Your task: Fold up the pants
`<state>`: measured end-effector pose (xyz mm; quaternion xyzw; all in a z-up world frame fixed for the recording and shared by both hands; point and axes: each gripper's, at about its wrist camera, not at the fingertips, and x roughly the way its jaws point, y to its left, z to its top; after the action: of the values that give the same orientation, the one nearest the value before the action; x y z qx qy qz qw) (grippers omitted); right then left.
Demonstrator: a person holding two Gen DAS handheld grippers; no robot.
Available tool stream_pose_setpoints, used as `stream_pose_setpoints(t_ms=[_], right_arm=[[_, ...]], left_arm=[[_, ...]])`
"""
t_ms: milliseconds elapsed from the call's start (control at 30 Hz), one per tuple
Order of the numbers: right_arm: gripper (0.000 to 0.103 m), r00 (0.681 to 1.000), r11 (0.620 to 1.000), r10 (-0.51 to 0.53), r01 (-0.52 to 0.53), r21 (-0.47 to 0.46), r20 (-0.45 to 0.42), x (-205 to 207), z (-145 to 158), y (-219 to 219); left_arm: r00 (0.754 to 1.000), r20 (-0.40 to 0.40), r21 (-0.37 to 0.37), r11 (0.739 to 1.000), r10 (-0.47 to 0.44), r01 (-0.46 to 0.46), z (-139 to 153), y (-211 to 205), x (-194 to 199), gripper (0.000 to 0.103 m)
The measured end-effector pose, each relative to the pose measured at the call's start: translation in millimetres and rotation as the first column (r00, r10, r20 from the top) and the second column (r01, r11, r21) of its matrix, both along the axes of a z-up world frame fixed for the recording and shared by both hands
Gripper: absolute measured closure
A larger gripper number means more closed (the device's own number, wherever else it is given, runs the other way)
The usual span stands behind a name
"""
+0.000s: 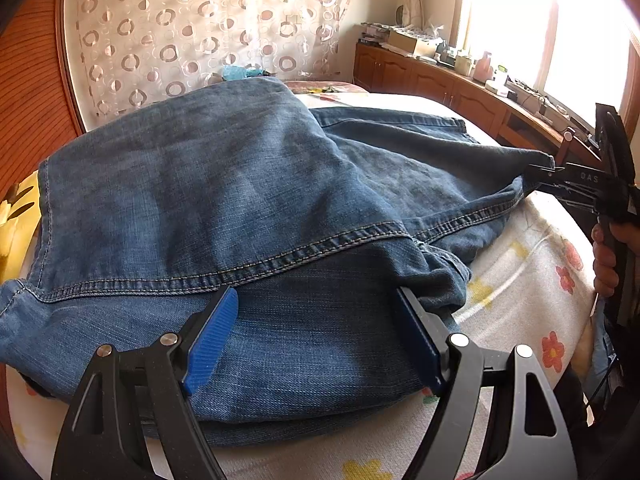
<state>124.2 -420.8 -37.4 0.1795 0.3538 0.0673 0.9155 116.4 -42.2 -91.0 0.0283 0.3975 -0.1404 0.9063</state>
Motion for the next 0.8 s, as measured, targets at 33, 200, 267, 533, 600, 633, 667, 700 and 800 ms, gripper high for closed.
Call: stream_pose_setpoints(t_ms=[33, 200, 267, 533, 600, 633, 667, 700, 800], right_arm=[[0.081, 1.000, 1.000, 0.003, -0.003, 0.000, 0.009, 0, 1, 0], [0.097, 0.996, 1.000, 0.024, -0.024, -0.008, 0.089, -5, 10, 13], [0.097, 0.991, 0.999, 0.044, -0.041, -0.028, 0.127, -7, 19, 20], [0.098, 0.952, 0.979, 0.197, -0.179, -0.098, 0.233, 6, 63, 81], [0.098, 0.936, 0.968, 0.248, -0.228, -0.105, 0.250, 12, 72, 100], [0.098, 0.923, 0.959, 0.282, -0.261, -0.112, 0.263, 14, 79, 115], [0.098, 0.911, 0.951, 0.309, -0.287, -0.118, 0.273, 16, 83, 127], [0.098, 0.894, 0.939, 0.344, -0.321, -0.127, 0.285, 16, 88, 142], [0.098, 0.837, 0.892, 0.453, -0.426, -0.154, 0.306, 14, 97, 188]], left_arm=[[1.000, -0.001, -0.003, 1.000, 0.000, 0.000, 0, 1, 0, 0.023], [1.000, 0.002, -0.031, 0.999, 0.011, -0.011, 7, 5, -2, 0.023], [1.000, 0.015, -0.039, 0.999, 0.017, -0.017, 13, 8, -4, 0.024], [0.994, 0.088, -0.061, 0.997, 0.058, -0.053, 41, 33, -20, 0.023], [0.992, 0.101, -0.065, 0.996, 0.074, -0.068, 45, 40, -22, 0.023], [0.991, 0.107, -0.069, 0.995, 0.084, -0.076, 48, 45, -24, 0.023], [0.990, 0.110, -0.072, 0.994, 0.092, -0.084, 49, 49, -26, 0.023], [0.988, 0.114, -0.075, 0.993, 0.101, -0.092, 50, 54, -27, 0.023], [0.984, 0.121, -0.087, 0.989, 0.129, -0.119, 52, 70, -31, 0.023]])
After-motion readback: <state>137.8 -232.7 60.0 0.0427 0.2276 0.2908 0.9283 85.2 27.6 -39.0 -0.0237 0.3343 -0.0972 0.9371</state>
